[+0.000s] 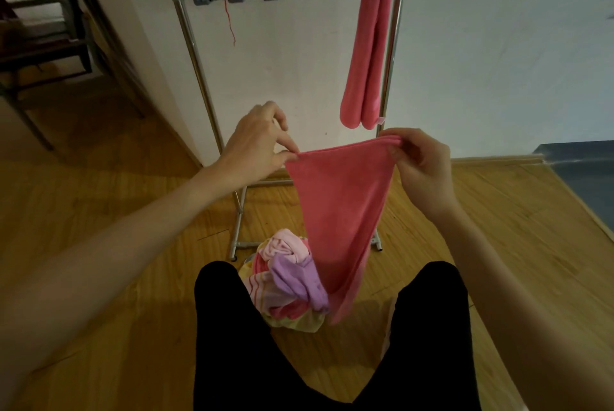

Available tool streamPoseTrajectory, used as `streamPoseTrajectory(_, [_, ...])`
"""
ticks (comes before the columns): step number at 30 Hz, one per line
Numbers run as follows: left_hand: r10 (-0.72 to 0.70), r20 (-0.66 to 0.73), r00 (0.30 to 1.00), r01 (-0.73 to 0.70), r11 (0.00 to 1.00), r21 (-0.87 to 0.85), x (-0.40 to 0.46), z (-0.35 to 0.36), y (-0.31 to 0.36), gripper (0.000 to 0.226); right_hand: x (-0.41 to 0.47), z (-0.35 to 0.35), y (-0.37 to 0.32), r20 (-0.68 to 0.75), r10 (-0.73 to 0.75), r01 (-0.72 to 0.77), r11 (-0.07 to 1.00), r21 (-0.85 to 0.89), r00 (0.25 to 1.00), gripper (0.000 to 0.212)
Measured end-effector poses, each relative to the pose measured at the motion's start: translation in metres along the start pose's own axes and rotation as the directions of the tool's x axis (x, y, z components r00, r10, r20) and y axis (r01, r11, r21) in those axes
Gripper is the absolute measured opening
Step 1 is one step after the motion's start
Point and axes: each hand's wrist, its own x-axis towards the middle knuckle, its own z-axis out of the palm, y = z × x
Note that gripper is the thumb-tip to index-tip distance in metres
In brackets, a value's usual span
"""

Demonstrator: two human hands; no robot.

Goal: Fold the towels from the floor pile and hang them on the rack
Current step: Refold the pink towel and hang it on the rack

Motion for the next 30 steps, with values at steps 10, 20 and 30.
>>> streamPoseTrajectory(10, [0.208,0.436,0.876,-0.008,0.909,-0.416,-0.024,0.009,0.022,0.035,0.003,0.009,0.014,-0.051,0.160,-0.160,0.987,-0.001,0.986,0.029])
streamPoseTrajectory(20, [0.508,0.538,0.673,-0.376,0.861,-0.343,-0.012,0.011,0.039,0.044,0.006,0.003,0.018,0.006,0.193,-0.193,0.981,-0.009,0.981,0.028])
streamPoseTrajectory(30, [0.864,0.138,0.483,-0.875,0.482,0.044,-0.011,0.023,0.065,0.013,-0.001,-0.002,0.026,0.019,0.236,-0.236,0.972,0.003,0.972,0.022])
